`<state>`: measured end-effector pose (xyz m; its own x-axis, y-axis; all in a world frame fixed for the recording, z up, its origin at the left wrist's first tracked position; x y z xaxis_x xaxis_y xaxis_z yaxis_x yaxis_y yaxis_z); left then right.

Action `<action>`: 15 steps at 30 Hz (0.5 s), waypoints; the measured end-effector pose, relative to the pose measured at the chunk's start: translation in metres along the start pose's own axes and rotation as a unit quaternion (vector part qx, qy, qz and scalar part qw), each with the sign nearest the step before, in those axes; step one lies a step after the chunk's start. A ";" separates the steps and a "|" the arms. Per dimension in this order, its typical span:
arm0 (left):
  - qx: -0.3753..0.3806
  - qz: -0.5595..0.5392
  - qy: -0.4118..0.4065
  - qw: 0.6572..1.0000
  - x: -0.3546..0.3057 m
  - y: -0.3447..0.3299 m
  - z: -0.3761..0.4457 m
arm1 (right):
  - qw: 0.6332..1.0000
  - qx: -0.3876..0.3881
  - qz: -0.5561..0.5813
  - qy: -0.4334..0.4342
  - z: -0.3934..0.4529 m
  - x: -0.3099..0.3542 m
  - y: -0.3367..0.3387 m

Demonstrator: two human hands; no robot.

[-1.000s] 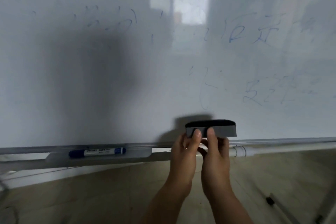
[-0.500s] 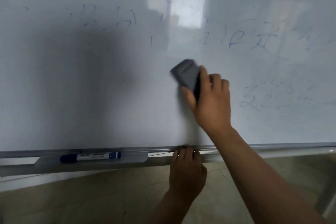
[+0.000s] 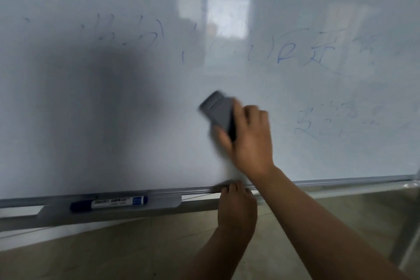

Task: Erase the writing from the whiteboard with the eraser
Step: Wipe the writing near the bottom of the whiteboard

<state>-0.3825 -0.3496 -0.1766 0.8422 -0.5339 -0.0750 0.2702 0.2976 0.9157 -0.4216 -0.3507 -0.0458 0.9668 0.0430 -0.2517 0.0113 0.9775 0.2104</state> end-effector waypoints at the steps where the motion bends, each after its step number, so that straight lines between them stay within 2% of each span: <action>1: 0.006 -0.001 0.008 1.000 0.000 0.003 0.002 | 0.997 0.030 -0.014 0.071 -0.002 0.001 0.000; 2: 0.020 0.003 0.007 1.000 -0.001 0.006 0.004 | 0.994 0.038 -0.026 0.097 -0.002 -0.005 0.001; 3: 0.017 0.014 0.012 1.000 -0.001 0.012 0.004 | 0.996 0.025 -0.031 0.074 -0.001 -0.014 0.003; 5: 0.032 0.037 -0.010 0.999 -0.005 0.021 0.003 | 0.994 -0.040 0.000 -0.099 0.000 -0.034 0.006; 6: 0.031 0.063 -0.025 0.997 -0.007 0.019 0.005 | 0.979 -0.066 0.026 -0.190 -0.002 -0.036 0.006; 7: 0.016 0.052 -0.042 0.998 -0.010 0.017 0.007 | 0.969 -0.073 0.038 -0.231 -0.005 -0.031 0.006; 8: 0.022 0.042 -0.047 0.998 -0.011 0.021 0.008 | 0.974 -0.063 0.035 -0.215 -0.009 -0.023 0.005; 10: -0.028 -0.011 -0.006 1.000 -0.005 0.011 0.014 | 0.998 0.007 0.016 -0.061 -0.024 -0.005 -0.003; 11: -0.024 -0.053 0.014 0.998 -0.001 0.007 0.016 | 0.998 0.052 0.006 0.023 -0.031 -0.002 -0.004; 12: -0.002 -0.030 -0.003 1.000 -0.001 0.007 0.016 | 0.994 0.081 -0.008 0.070 -0.034 -0.005 -0.003; 13: -0.012 0.034 -0.048 0.998 -0.003 0.012 0.013 | 0.994 0.081 -0.016 0.070 -0.035 -0.014 -0.002; 14: 0.000 0.081 -0.086 0.993 -0.007 0.018 0.010 | 0.998 0.054 -0.016 0.018 -0.033 -0.024 0.002; 15: 0.030 0.108 -0.094 0.989 -0.008 0.022 0.009 | 0.997 0.010 -0.001 -0.082 -0.029 -0.034 0.006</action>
<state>-0.3870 -0.3457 -0.1522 0.7744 -0.6019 0.1949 0.0597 0.3762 0.9246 -0.4616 -0.3399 -0.0631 0.9954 0.0057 -0.0955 0.0165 0.9730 0.2302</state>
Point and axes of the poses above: each hand's wrist, its own z-axis towards the middle knuckle, its own y-axis out of the back of the hand, x = y × z, the point moved 2 cm from there along z, towards the middle knuckle, and after that the axes turned 12 degrees about y, right-handed, at the moved point
